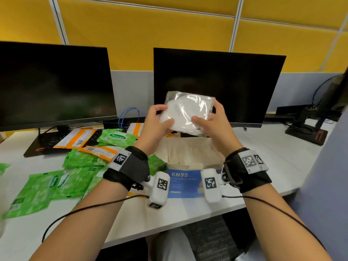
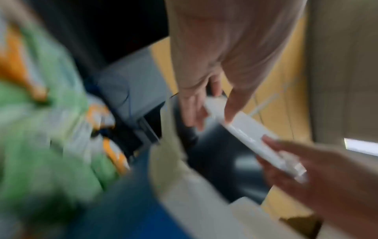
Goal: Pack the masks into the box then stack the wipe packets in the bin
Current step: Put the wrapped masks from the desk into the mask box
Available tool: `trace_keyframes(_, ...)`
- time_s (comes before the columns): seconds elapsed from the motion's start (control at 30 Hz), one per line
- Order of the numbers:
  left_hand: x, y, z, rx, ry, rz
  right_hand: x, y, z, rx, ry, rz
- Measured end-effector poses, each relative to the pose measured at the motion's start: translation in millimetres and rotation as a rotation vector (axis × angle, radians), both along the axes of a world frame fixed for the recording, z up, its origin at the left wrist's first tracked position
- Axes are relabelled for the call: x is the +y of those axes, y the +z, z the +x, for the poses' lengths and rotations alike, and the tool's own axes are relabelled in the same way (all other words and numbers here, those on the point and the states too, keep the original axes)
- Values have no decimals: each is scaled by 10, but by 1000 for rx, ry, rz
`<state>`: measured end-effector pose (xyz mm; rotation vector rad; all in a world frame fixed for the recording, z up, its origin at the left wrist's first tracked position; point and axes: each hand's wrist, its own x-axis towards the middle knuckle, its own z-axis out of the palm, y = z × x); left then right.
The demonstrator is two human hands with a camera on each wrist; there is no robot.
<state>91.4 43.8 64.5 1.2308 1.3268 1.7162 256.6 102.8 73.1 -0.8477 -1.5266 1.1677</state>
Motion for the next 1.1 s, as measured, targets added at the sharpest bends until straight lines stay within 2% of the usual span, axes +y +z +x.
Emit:
trace_keyframes(0.07, 12, -60, 29, 391, -19, -161, 16, 41, 109, -158, -143, 144)
trace_keyframes(0.13, 3, -108, 74, 696, -72, -245, -8, 133, 221, -375, -221, 237)
trace_keyframes(0.23, -10, -178, 121, 1006, -234, -386, -57, 260, 311, -571, -196, 275)
trace_keyframes(0.3, -17, -200, 104, 1138, -257, -528, -99, 311, 318, -658, -206, 280)
trace_keyframes(0.37, -31, -189, 77, 1141, -246, -546, -147, 332, 292, -701, -207, 283)
trace_keyframes(0.47, -39, -151, 33, 1035, -234, -498, -224, 290, 171, -764, -177, 255)
trace_keyframes(0.63, -36, -226, 31, 1154, -250, -482, -307, 142, -47, -1000, -96, 232)
trace_keyframes(0.77, -5, -290, 79, 1008, -152, -408, -329, -12, -234, -1165, 112, 117)
trace_keyframes(0.87, 16, -297, 124, 880, -100, -327, -328, -117, -320, -1321, 246, 174)
trace_keyframes(0.93, 30, -284, 162, 854, -106, -299, -283, -131, -316, -1376, 320, 190)
trace_keyframes(1.0, 35, -278, 190, 904, -123, -308, -253, -111, -263, -1355, 353, 188)
trace_keyframes(1.1, 29, -318, 204, 989, -133, -340, -216, -88, -167, -1124, 246, 132)
